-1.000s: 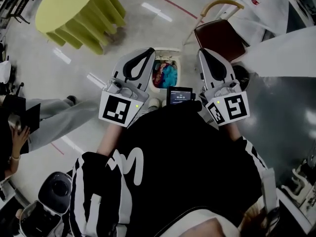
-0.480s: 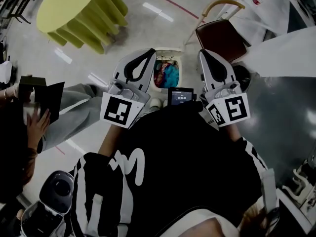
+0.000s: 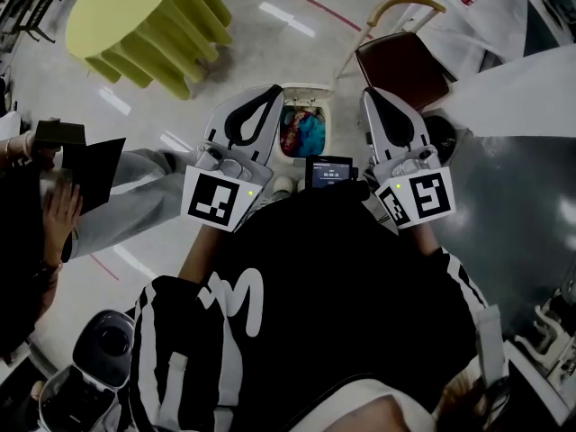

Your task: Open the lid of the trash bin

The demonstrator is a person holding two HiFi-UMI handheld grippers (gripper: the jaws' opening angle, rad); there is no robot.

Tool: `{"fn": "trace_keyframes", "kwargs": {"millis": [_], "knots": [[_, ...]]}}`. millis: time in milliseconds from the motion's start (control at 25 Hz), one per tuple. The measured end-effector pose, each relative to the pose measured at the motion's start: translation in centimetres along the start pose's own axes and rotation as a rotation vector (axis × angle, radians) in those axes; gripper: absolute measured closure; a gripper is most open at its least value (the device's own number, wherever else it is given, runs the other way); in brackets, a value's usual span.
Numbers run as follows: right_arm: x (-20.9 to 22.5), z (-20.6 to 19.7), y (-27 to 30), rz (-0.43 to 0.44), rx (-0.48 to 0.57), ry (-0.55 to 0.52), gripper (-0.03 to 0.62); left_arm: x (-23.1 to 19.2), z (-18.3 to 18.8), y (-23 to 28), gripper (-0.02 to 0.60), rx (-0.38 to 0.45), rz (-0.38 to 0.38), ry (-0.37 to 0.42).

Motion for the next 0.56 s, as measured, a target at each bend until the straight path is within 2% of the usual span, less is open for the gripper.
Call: {"fn": "trace_keyframes", "kwargs": {"millis": [560], "knots": [[-0.11,-0.05,-0.44,-0.004,0.000,-0.008,0.585,0.43,0.16,0.01,0.572,0.010,-0.005,0.003]]}}
Point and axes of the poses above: the fingertips, and each gripper's own axes: y forward along the fingers, x to its right, z out of its top, the point moved 7 cm from there along -y, backward along the fingers, and after that the axes turned 10 degrees about -x, right-handed, at the moved point
